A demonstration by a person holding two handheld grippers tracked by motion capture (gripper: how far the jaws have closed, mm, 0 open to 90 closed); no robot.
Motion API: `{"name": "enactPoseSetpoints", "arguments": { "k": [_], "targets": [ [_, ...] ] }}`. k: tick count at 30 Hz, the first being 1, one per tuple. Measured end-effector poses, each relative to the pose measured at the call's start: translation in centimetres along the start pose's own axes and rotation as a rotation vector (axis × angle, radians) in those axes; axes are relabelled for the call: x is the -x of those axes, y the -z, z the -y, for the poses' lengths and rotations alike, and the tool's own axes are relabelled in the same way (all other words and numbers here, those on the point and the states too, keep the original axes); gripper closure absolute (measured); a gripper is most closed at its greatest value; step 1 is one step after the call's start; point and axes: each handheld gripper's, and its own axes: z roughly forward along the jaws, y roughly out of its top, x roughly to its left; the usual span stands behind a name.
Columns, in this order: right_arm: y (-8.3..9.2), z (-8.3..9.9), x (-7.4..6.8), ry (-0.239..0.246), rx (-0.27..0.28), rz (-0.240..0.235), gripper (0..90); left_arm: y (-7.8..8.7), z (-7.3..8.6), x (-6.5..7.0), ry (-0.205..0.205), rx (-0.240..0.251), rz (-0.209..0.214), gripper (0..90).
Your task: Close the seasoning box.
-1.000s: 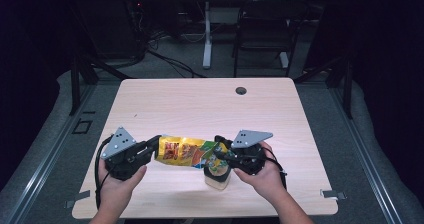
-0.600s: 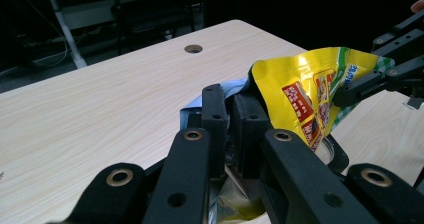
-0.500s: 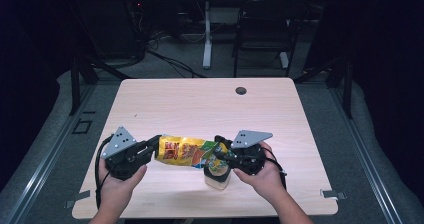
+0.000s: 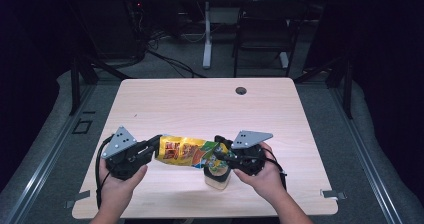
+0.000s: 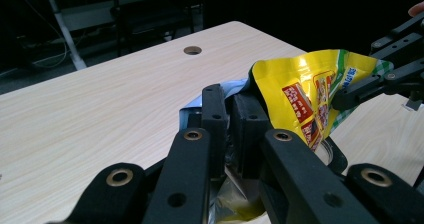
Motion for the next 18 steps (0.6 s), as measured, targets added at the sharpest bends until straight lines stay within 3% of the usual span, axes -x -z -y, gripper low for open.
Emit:
{"name": "enactPoseSetpoints", "arguments": {
  "k": [18],
  "targets": [
    [0.04,0.05,0.0,-0.001,-0.003,0.0,84.3,-0.03,-0.1,0.08,0.002,-0.001,0.0,85.8]
  ]
}}
